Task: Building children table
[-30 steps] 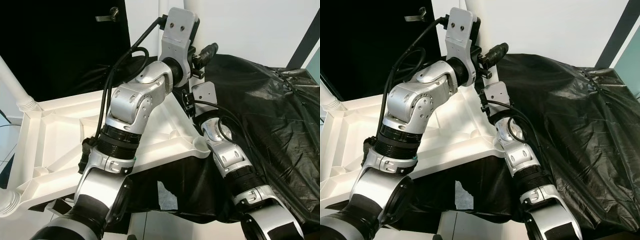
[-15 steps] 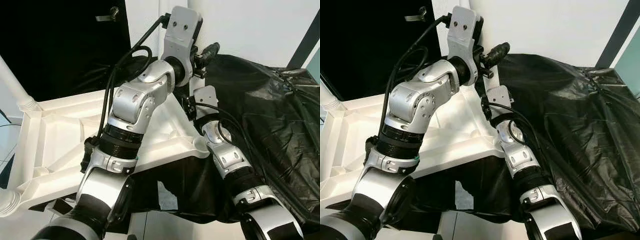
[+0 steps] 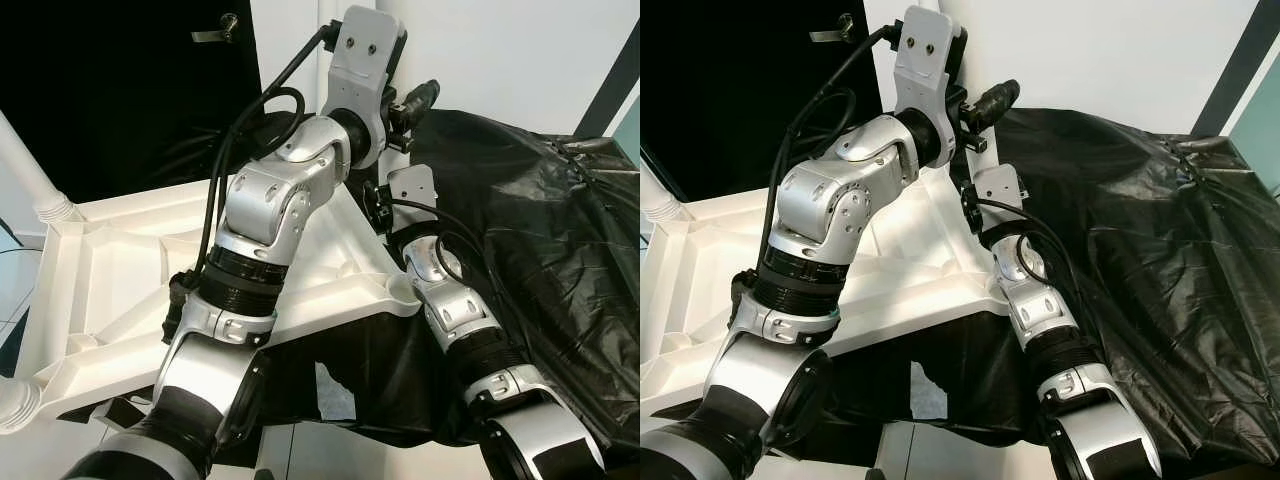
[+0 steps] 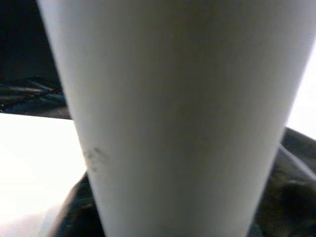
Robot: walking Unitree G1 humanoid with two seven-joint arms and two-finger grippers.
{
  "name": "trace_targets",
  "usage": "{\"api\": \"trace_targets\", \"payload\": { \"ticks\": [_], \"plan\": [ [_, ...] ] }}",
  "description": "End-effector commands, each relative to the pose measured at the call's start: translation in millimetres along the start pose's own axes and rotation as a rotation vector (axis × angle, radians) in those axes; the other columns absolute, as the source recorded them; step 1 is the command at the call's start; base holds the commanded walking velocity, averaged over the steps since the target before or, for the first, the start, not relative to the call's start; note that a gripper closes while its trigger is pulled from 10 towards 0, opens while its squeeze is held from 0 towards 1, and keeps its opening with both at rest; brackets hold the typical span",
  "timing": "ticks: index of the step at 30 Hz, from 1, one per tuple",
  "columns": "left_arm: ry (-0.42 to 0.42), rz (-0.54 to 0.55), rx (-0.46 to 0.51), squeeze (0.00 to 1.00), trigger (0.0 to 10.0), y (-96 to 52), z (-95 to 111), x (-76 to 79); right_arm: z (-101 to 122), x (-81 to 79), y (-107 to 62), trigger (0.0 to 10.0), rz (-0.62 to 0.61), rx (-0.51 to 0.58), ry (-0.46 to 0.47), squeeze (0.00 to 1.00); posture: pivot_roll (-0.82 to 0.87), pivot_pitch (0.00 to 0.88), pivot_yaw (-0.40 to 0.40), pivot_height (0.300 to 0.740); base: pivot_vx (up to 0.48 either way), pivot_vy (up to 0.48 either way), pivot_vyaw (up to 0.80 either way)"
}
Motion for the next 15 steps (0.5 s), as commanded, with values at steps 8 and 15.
{"api": "trace_targets", "payload": {
  "ticks": [8, 15],
  "plan": [
    [0.018, 0.021, 0.006, 0.00, 10.0, 0.4, 5.7, -0.4, 9.9, 4.4, 5.4, 0.0, -0.024, 0.036, 0.026, 0.00, 0.08, 0.000, 0.011, 0.740, 0.000, 0.000, 0.00],
    [0.030, -0.004, 0.010, 0.00, 10.0, -0.4, 5.1, 3.4, 9.6, 5.4, 5.0, 7.5, -0.032, 0.035, 0.030, 0.00, 0.08, 0.000, 0.012, 0.740, 0.000, 0.000, 0.00]
  ]
}}
Point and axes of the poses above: a point about 5 cm out from each wrist's last joint towards the gripper, its own y axis pointing out of the wrist towards the gripper, its own z axis along the axis of the wrist's last joint, x = y × z, the point moved 3 cm from there along y, pointing out of the wrist towards the gripper, and after that the axes turned 10 degrees about y, right-handed, at the moved point
